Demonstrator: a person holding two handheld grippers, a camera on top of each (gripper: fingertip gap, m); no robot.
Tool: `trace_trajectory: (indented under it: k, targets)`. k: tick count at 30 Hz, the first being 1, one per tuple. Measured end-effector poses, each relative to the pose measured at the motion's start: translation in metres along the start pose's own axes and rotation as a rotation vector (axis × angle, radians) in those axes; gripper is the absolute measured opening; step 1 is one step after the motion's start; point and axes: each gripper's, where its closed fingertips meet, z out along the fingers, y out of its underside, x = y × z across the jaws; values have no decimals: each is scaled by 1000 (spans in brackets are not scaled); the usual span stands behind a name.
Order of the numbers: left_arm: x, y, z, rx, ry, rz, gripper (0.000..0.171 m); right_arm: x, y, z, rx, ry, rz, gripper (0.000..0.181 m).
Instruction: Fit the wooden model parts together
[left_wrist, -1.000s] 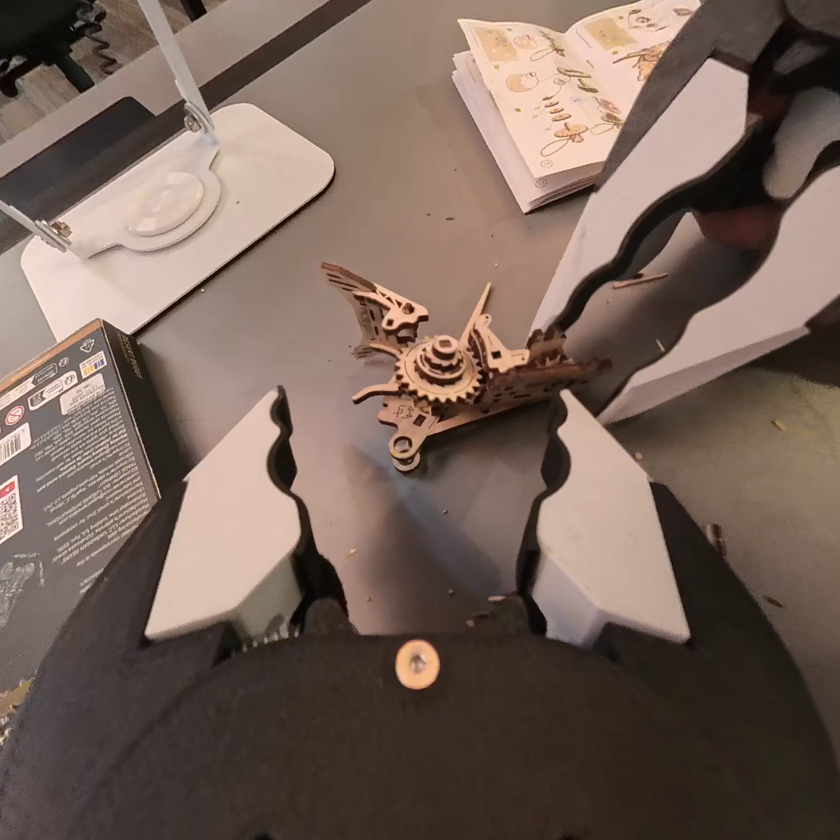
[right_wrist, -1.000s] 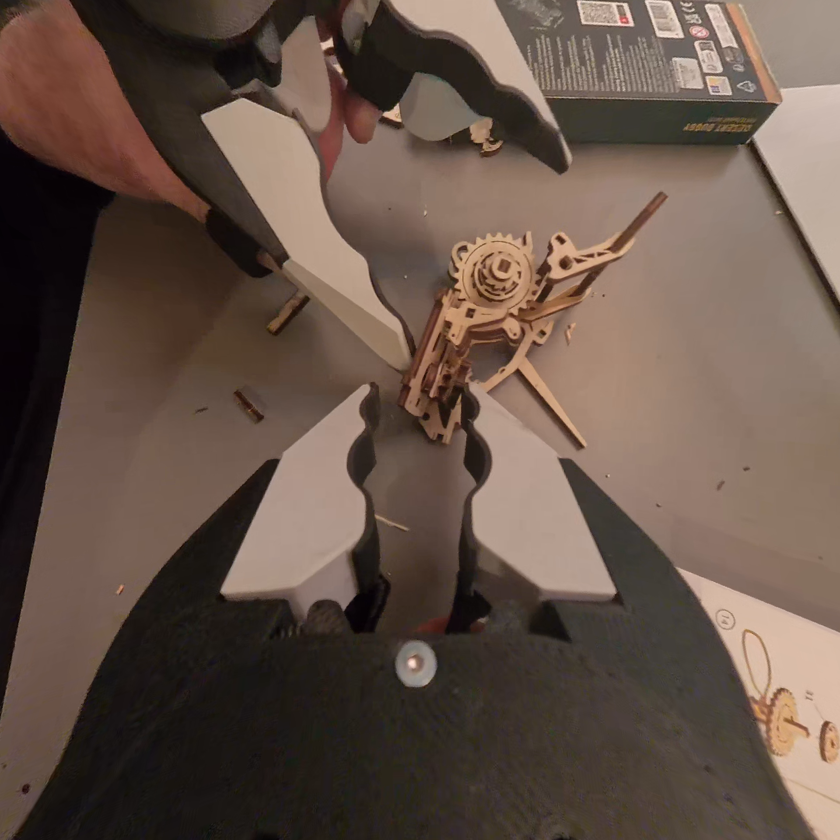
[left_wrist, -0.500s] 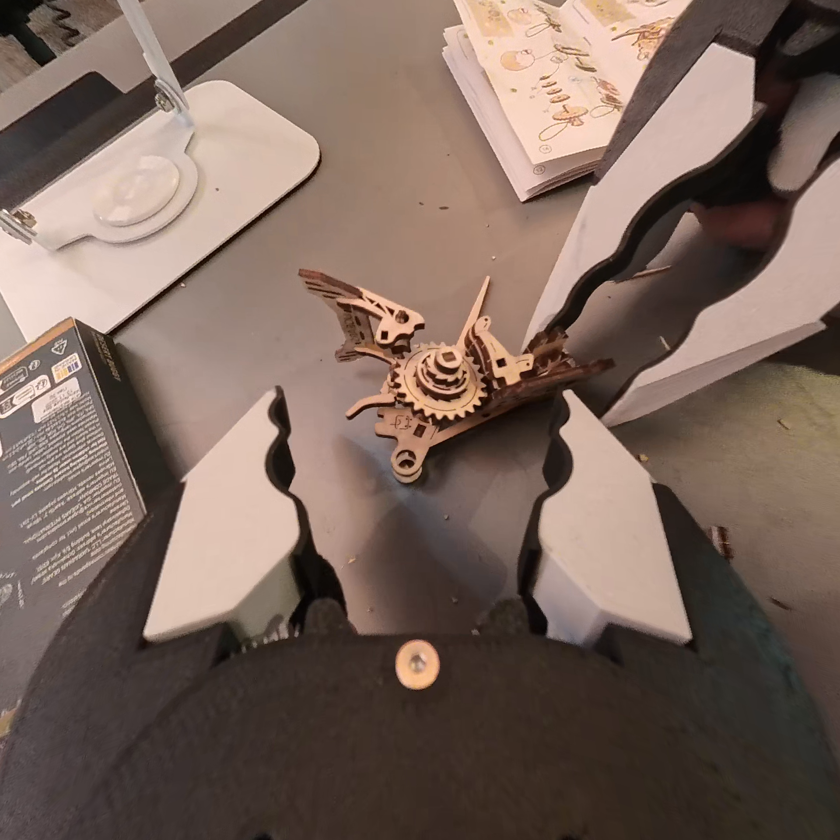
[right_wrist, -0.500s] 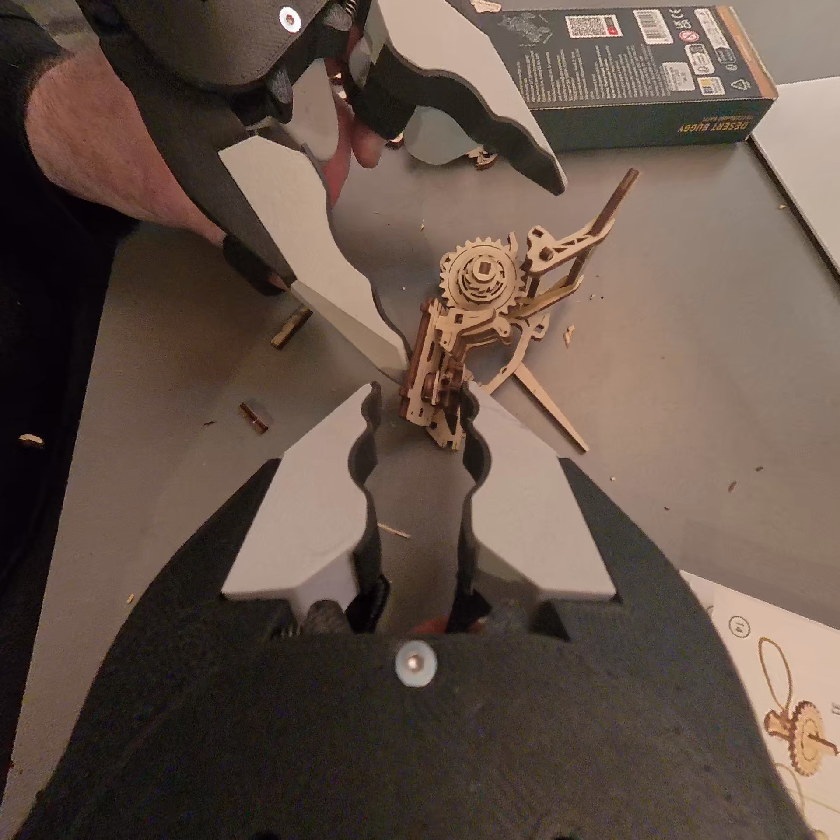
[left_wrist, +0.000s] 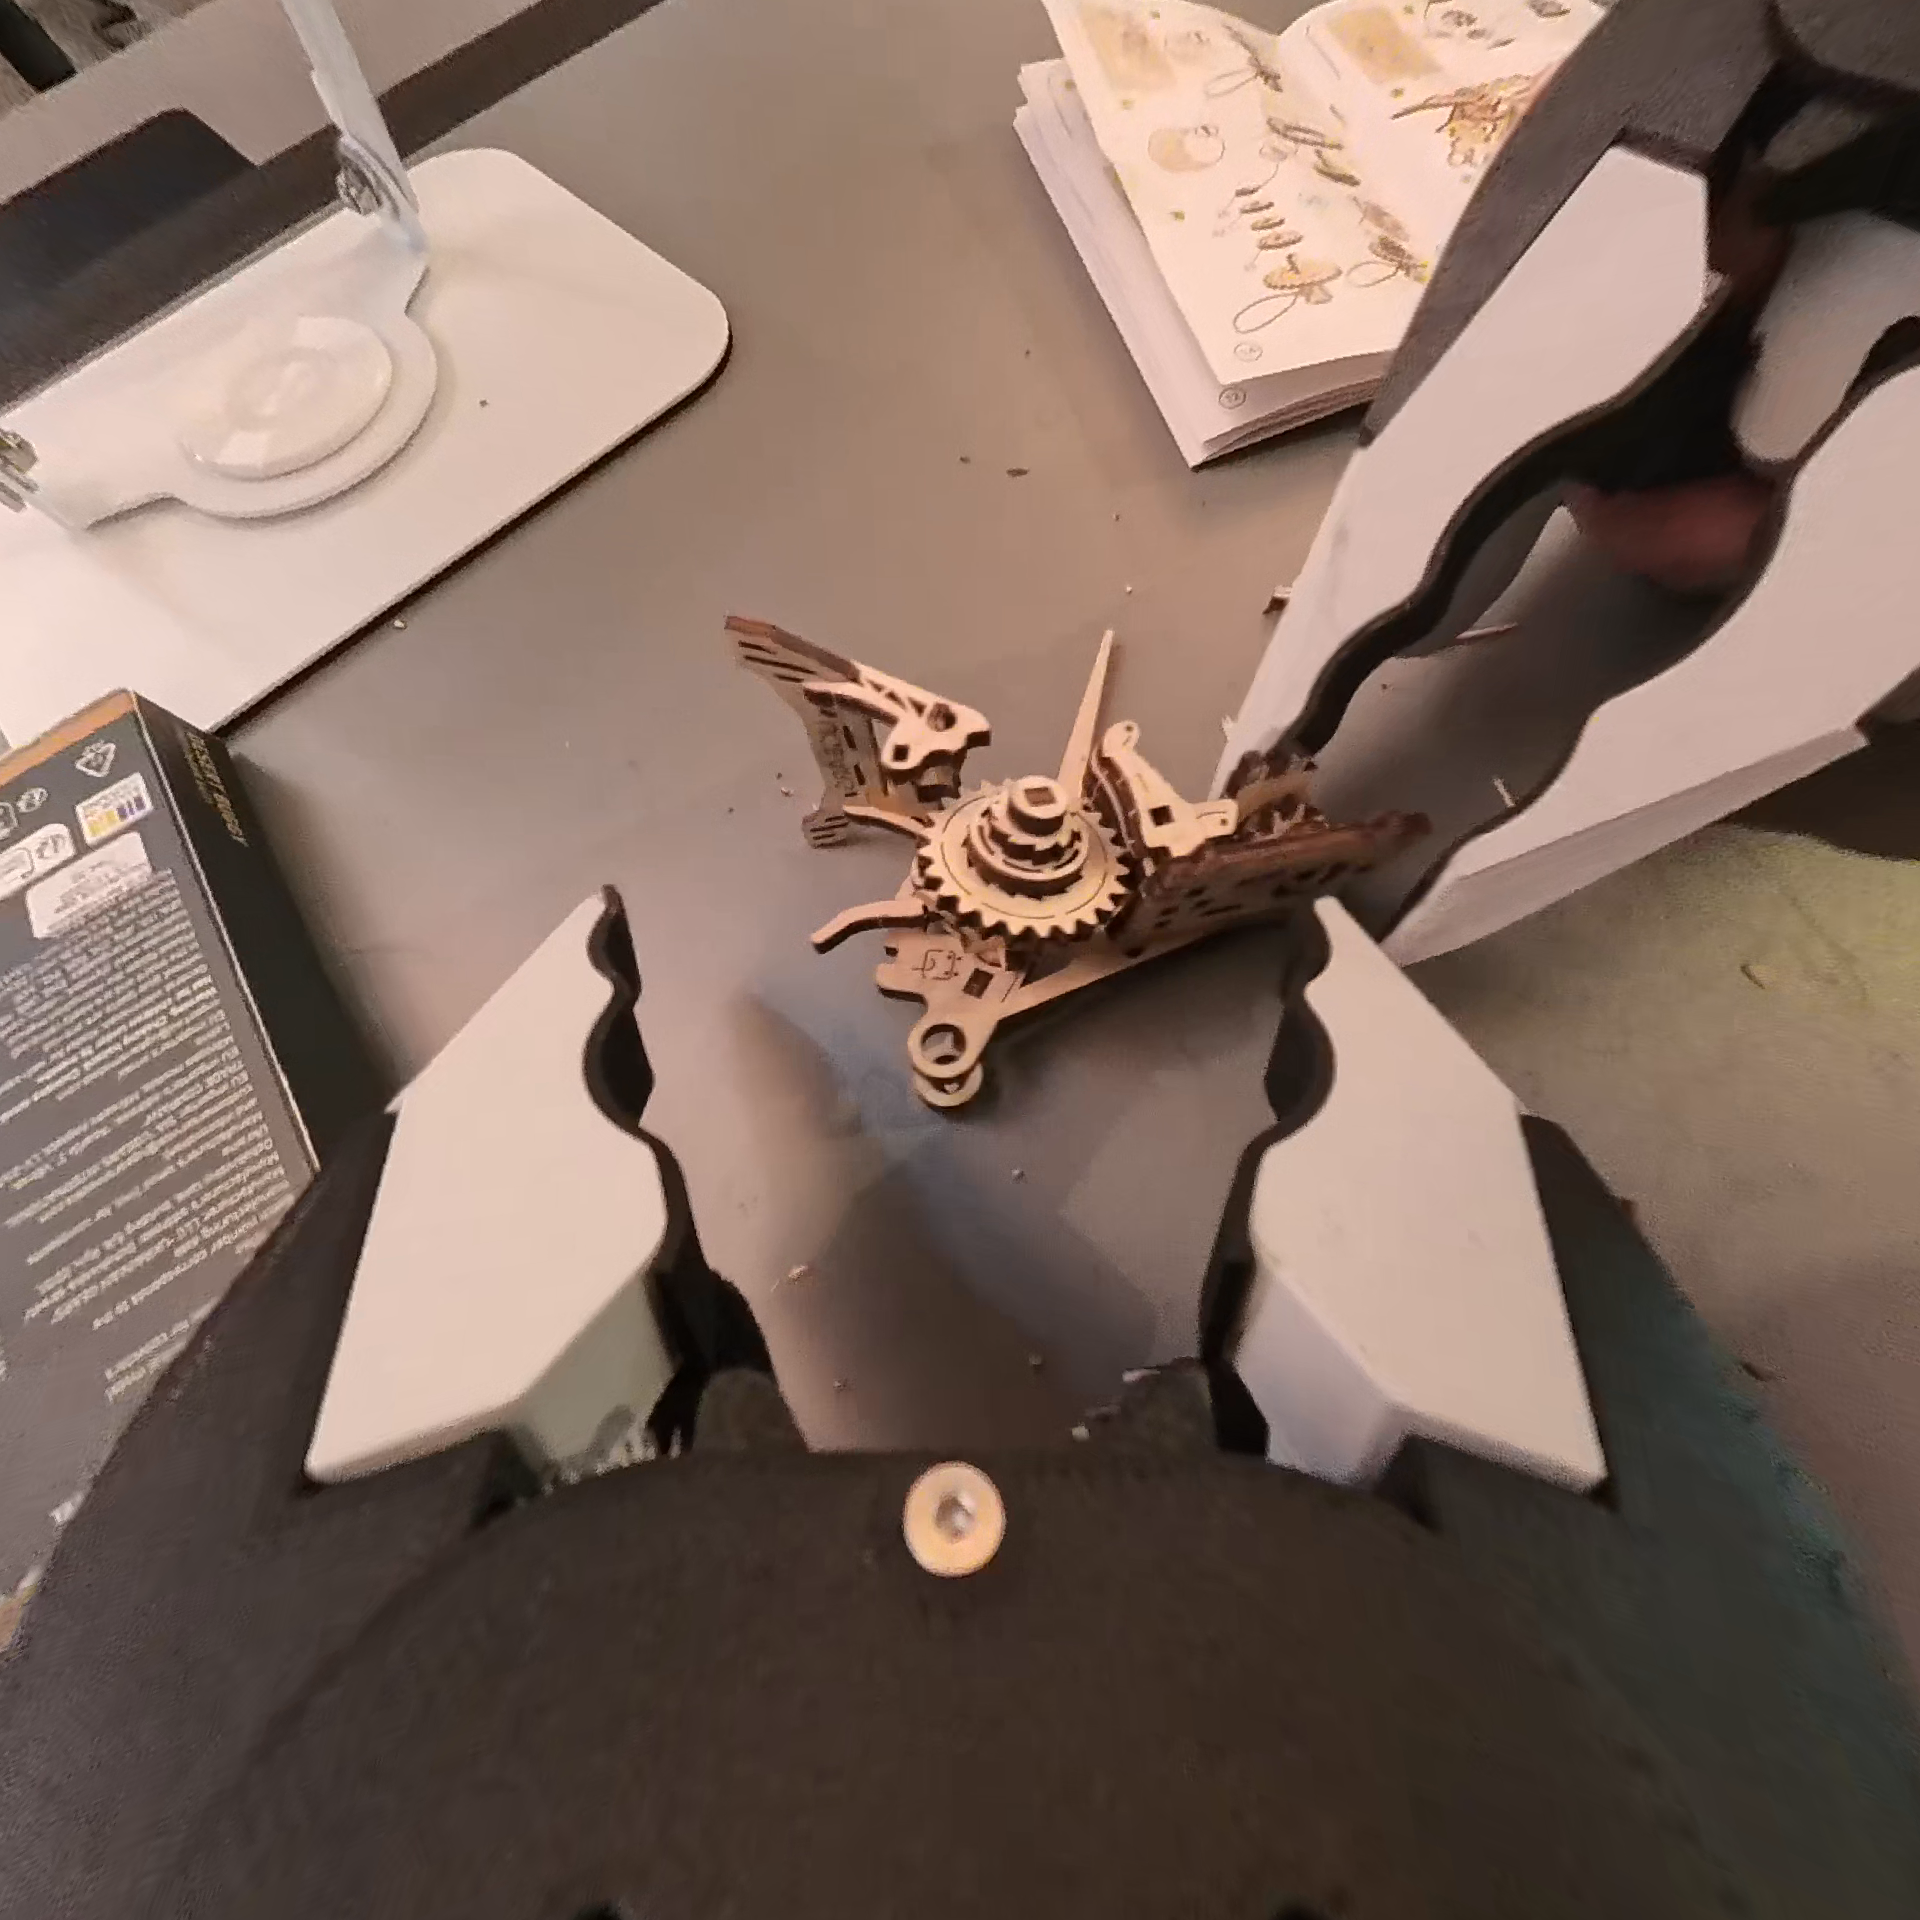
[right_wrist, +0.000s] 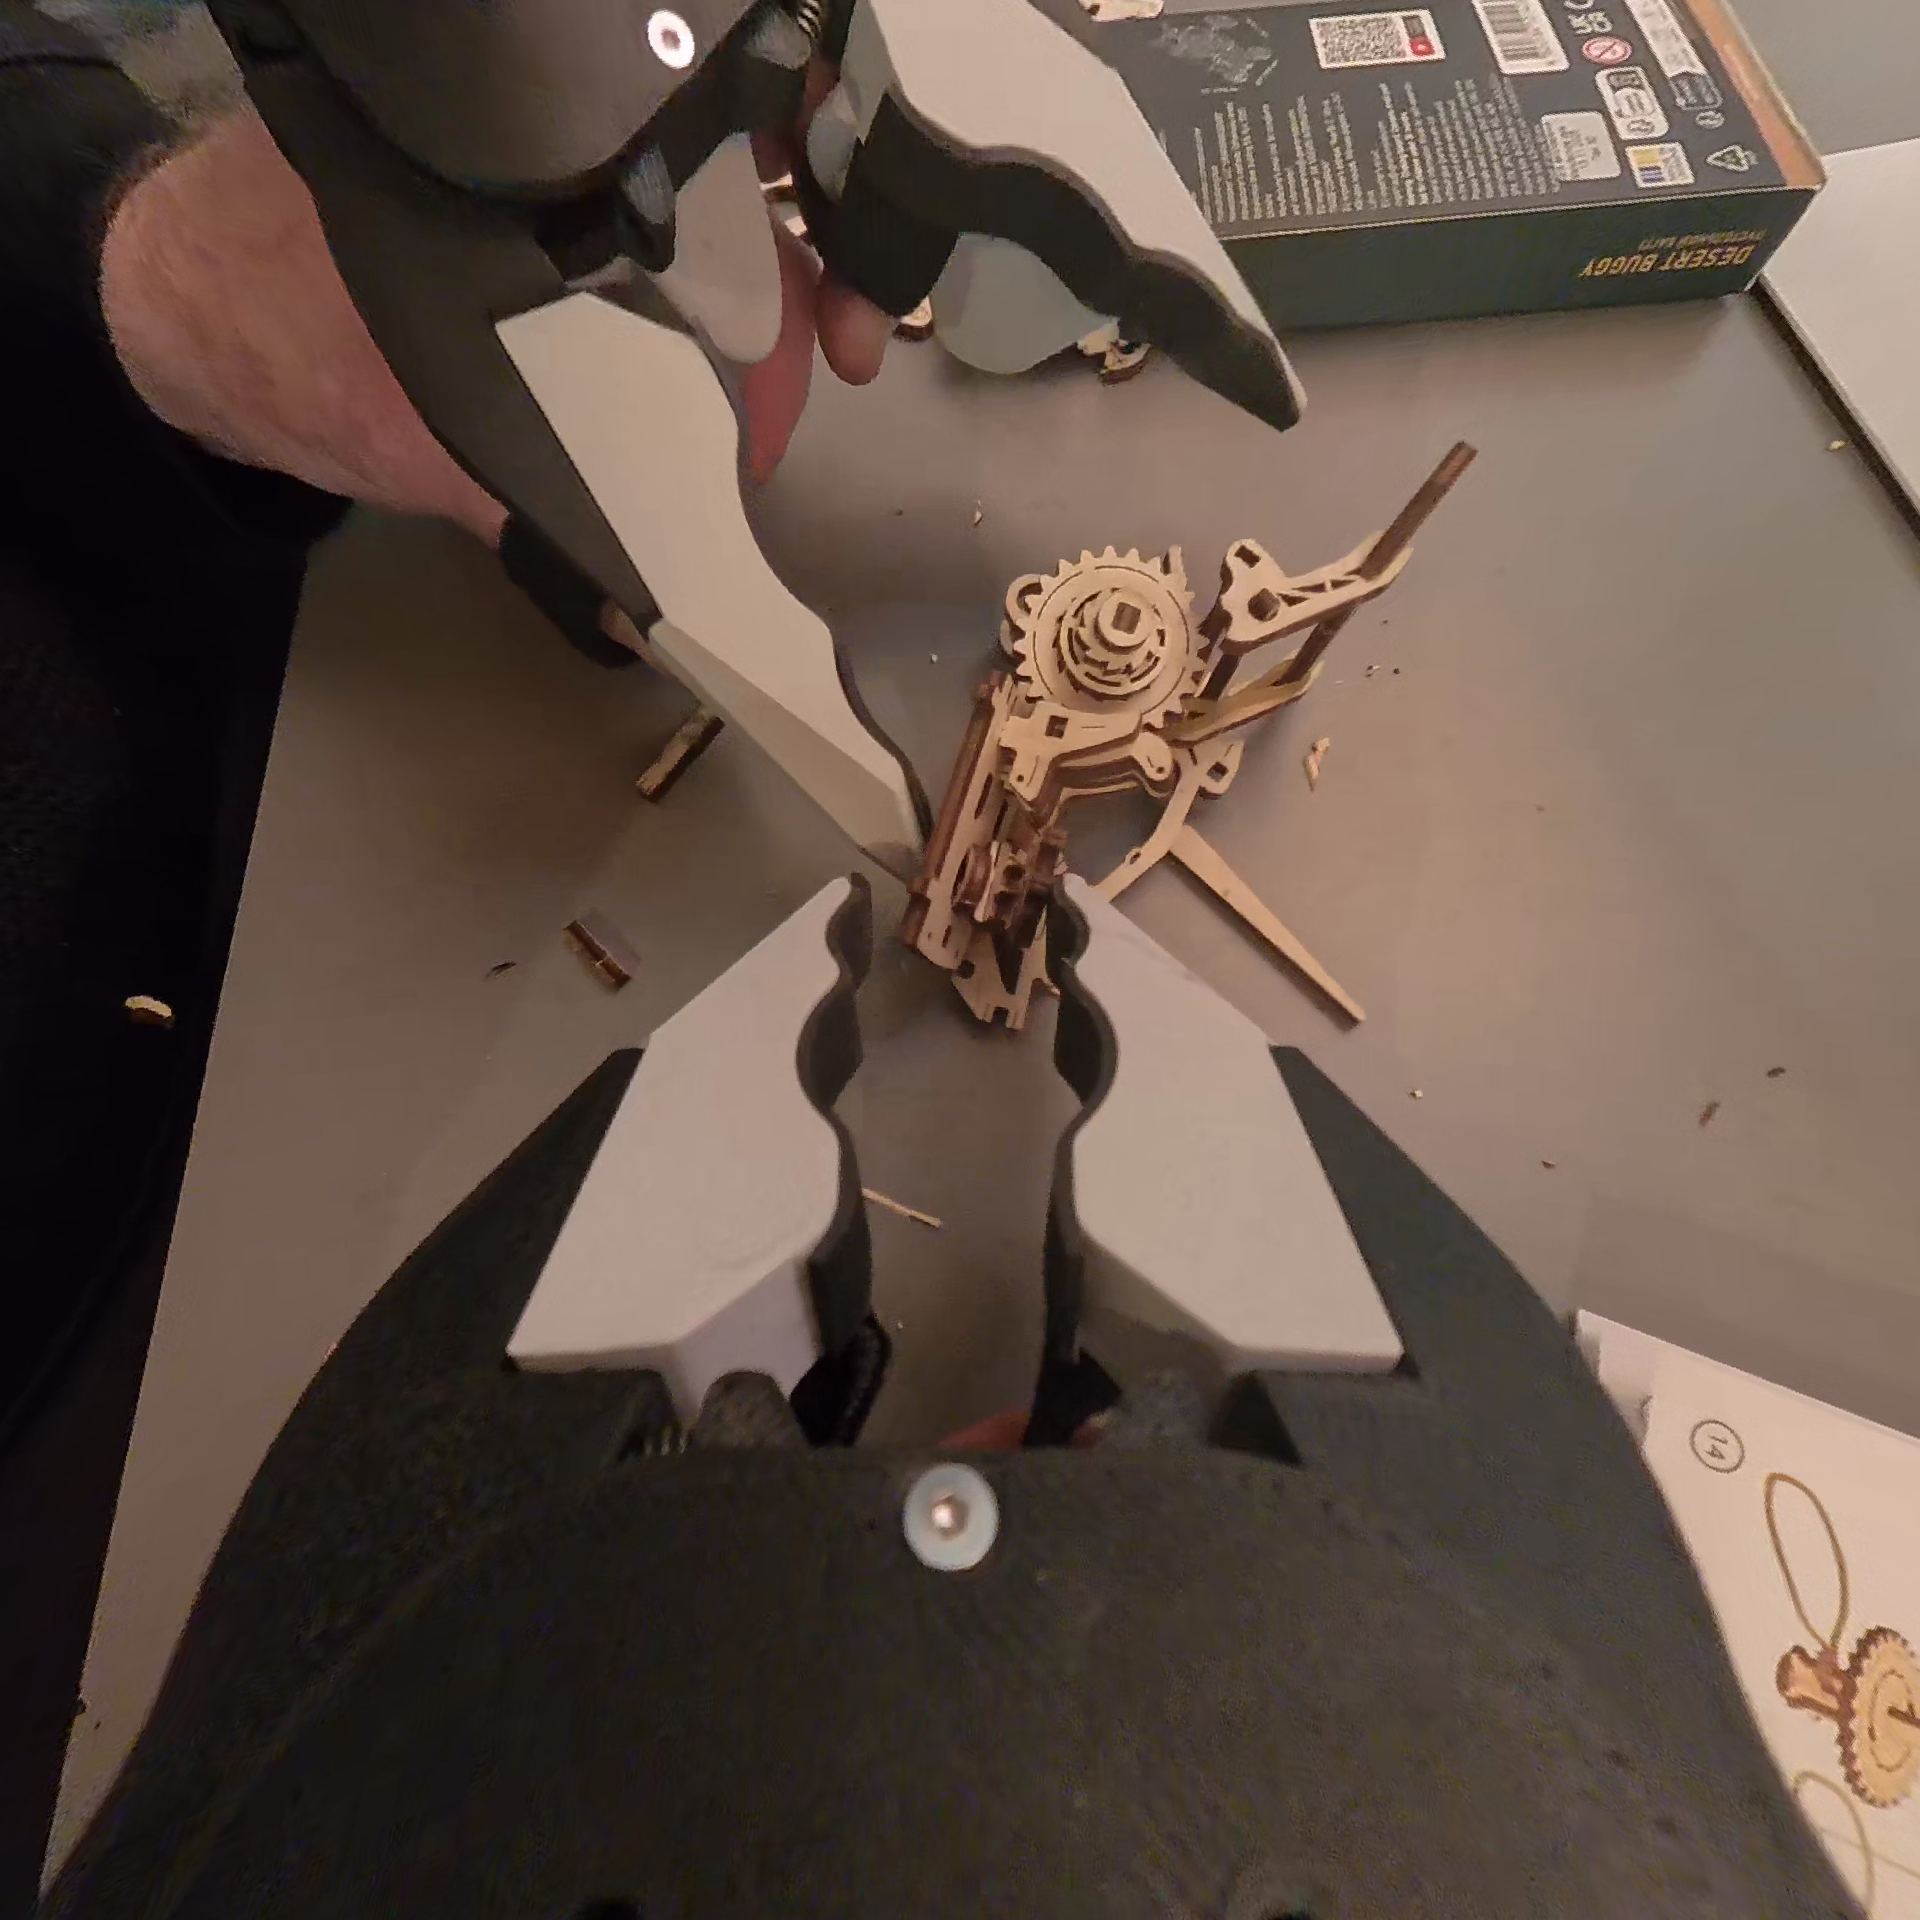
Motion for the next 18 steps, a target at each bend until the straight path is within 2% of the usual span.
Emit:
trace_trajectory:
  k: [8,11,18]
  targets:
    - [2,8,2,-48,30,-58,122,-1,2,2,-15,45,-62,25]
    - [1,7,1,-43,21,-59,118,-1,2,1,-14,43,-52,33]
    - [-1,8,0,-39,9,-57,118,-4,0,-2,11,16,-37,32]
